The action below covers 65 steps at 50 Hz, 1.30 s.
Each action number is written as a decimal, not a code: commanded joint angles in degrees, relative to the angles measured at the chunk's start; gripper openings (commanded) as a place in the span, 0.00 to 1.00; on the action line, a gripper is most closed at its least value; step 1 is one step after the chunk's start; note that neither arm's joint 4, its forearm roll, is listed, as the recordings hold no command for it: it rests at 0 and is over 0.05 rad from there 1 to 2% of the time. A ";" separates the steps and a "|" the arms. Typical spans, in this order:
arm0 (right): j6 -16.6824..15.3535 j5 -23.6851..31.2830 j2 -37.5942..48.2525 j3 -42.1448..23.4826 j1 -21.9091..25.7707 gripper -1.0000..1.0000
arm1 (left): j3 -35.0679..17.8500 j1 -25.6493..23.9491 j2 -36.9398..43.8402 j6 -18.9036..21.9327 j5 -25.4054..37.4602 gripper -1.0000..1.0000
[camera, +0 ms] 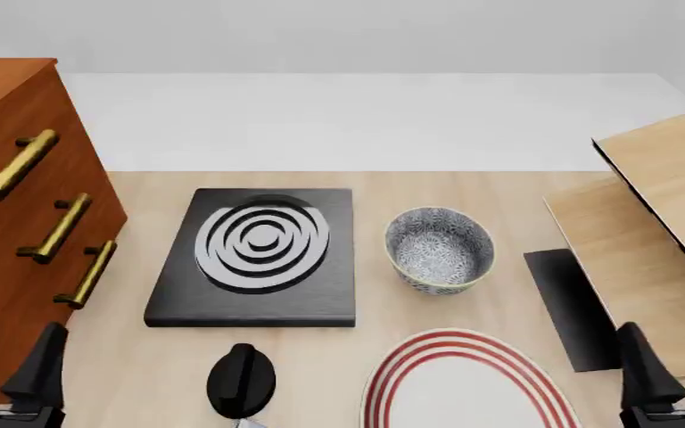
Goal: Pick up the cream cheese and put it in the bowl.
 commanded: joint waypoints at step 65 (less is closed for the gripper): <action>-20.76 16.46 41.15 -30.81 48.06 1.00 | -0.18 0.01 0.31 0.00 -0.08 1.00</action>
